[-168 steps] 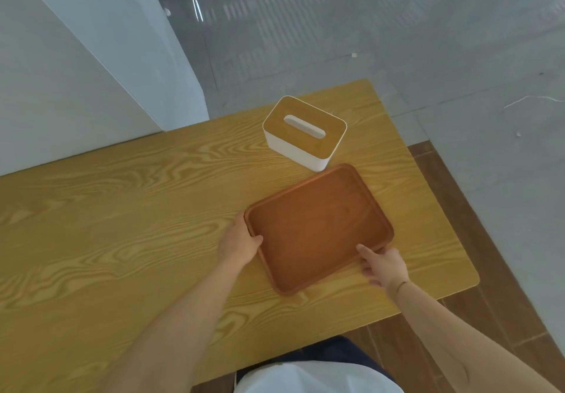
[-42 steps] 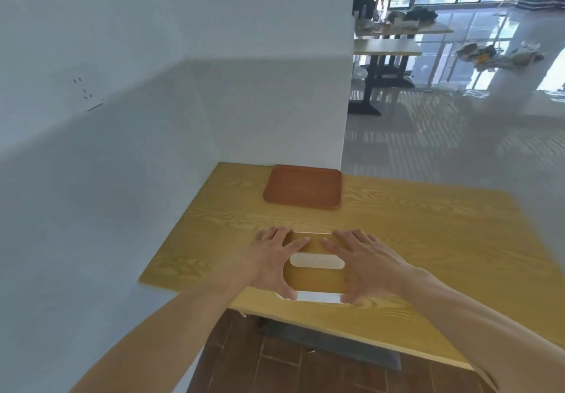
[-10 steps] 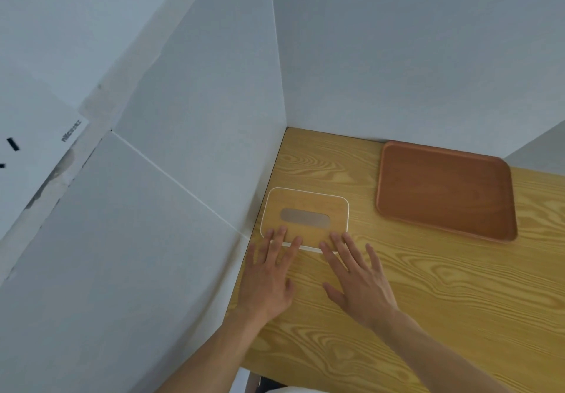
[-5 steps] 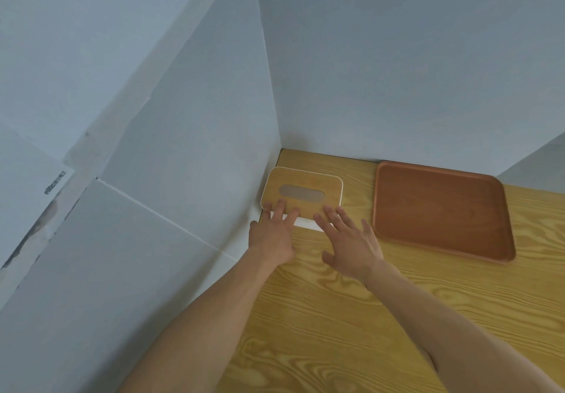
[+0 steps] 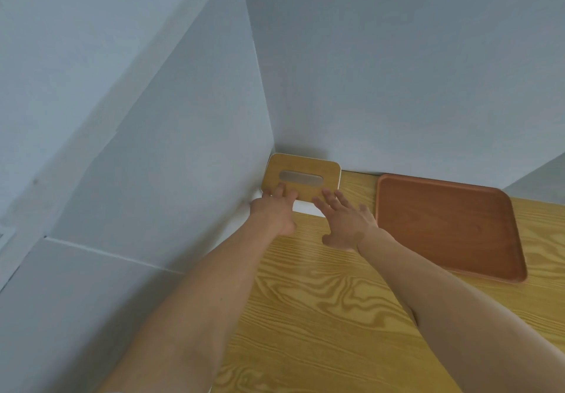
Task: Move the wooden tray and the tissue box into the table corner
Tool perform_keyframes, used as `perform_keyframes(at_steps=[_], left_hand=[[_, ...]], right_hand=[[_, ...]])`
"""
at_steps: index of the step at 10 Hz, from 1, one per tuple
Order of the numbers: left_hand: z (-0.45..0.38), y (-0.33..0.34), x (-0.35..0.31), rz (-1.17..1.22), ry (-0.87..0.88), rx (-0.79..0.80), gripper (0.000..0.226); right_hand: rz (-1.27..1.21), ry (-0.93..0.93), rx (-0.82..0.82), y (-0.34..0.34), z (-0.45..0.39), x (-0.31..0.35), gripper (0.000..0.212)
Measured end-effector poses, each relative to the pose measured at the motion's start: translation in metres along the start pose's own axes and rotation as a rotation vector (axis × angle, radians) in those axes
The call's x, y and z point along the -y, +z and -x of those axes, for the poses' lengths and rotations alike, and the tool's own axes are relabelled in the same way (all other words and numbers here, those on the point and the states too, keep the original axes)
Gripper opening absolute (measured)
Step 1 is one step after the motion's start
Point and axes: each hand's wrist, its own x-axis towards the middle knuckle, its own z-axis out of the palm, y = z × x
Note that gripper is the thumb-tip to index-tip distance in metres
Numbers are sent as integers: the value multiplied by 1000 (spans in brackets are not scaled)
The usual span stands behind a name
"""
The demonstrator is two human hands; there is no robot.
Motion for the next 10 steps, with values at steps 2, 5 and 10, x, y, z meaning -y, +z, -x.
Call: perform_keyframes(at_steps=[2,5,10], left_hand=[[-19,-7,-2,-11,-5,-5,80],[-27,-10,-2,19,8,-22,81],[-17,-32,-5,37,30,-82,62]], right_hand=[[26,-5,23,-17,-16,-11,95],[47,-10,57,-27,-22,-19,95],[87,7,-119,-33,11,-4,72]])
